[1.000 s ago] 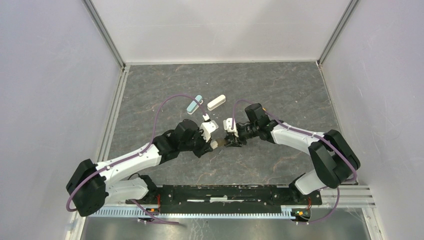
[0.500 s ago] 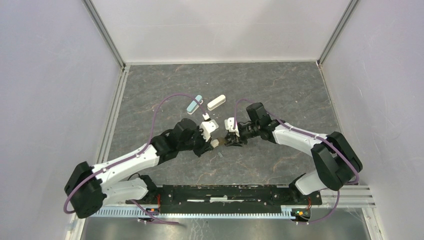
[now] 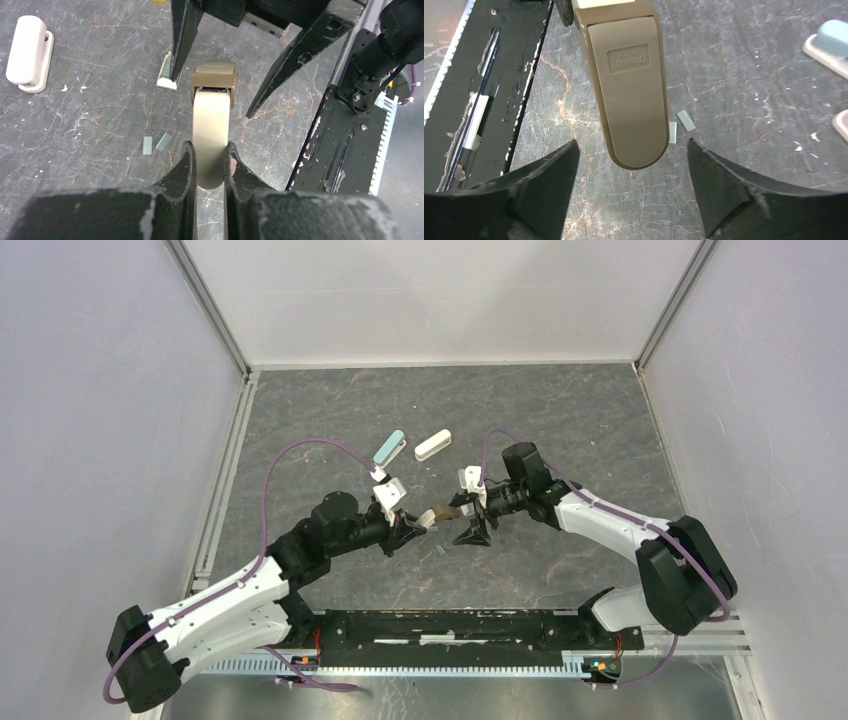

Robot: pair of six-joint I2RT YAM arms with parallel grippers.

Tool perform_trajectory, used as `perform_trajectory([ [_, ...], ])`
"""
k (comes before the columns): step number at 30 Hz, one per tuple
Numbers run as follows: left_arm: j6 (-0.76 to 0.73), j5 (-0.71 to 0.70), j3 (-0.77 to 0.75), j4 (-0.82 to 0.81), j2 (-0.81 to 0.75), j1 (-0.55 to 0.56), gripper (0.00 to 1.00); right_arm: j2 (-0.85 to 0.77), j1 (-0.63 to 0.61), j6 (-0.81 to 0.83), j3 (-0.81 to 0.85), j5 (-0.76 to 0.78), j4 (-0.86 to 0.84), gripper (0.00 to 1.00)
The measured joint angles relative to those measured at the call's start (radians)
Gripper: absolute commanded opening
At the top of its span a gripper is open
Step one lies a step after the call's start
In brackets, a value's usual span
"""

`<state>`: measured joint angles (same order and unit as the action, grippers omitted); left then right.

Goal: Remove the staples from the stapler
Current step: Unload the staple at the center of the board, then place the stapler at the center of the board.

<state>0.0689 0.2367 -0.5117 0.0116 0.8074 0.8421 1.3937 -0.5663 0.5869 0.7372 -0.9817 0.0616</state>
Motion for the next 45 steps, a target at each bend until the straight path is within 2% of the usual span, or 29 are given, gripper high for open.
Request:
perform_trajectory([
  [15,0.107,-0.092,0.048,0.039,-0.081,0.0,0.02,-0.082,0.106,0.077,0.015,0.013,0.132,0.95],
  [20,0.183,-0.23,-0.011,0.224,-0.048,-0.002,0.02,-0.13,0.131,0.067,0.015,0.012,0.136,0.95],
  [24,0.248,-0.364,-0.171,0.455,0.043,-0.012,0.02,-0.174,0.135,0.027,0.012,0.012,0.131,0.95],
  [29,0.268,-0.418,-0.334,0.62,0.16,-0.05,0.02,-0.257,0.135,-0.039,-0.047,0.012,0.07,0.95],
  [36,0.258,-0.4,-0.511,0.766,0.472,-0.142,0.02,-0.264,0.139,-0.051,-0.057,0.017,0.049,0.94],
  [45,0.135,-0.259,-0.745,0.933,0.829,-0.233,0.02,-0.302,0.152,-0.047,-0.081,0.022,0.038,0.94],
])
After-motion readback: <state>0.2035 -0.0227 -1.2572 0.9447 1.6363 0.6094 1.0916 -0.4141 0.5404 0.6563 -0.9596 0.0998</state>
